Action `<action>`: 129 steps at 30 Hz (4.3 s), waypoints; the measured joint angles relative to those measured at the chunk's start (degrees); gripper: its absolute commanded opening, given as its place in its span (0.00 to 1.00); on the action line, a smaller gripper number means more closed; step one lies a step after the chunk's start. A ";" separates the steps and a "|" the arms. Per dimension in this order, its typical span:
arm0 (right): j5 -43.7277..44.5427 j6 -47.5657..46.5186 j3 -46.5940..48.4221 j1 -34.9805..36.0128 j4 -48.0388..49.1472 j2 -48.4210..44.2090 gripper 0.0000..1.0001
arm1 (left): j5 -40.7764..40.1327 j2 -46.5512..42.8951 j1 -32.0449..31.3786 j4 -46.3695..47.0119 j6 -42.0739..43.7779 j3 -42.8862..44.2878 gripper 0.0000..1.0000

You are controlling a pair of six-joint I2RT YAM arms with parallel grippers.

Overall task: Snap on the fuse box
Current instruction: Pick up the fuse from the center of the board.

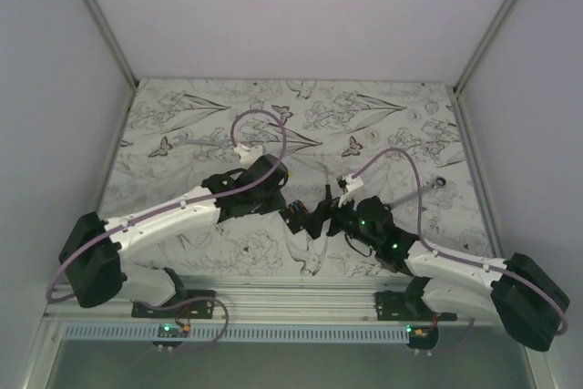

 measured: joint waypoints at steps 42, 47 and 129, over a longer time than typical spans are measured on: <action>-1.09 -0.55 2.27 5.51 32.39 16.92 0.23 | -6.67 -8.61 -3.82 -0.13 -12.48 -0.17 0.16; -1.09 -0.74 2.27 5.51 32.37 16.92 0.16 | -6.69 -8.98 -3.82 -0.15 -12.48 -0.17 0.16; -61.66 -21.46 21.66 -13.03 -11.43 8.98 0.27 | 42.14 -16.09 2.64 5.64 54.12 -1.07 0.00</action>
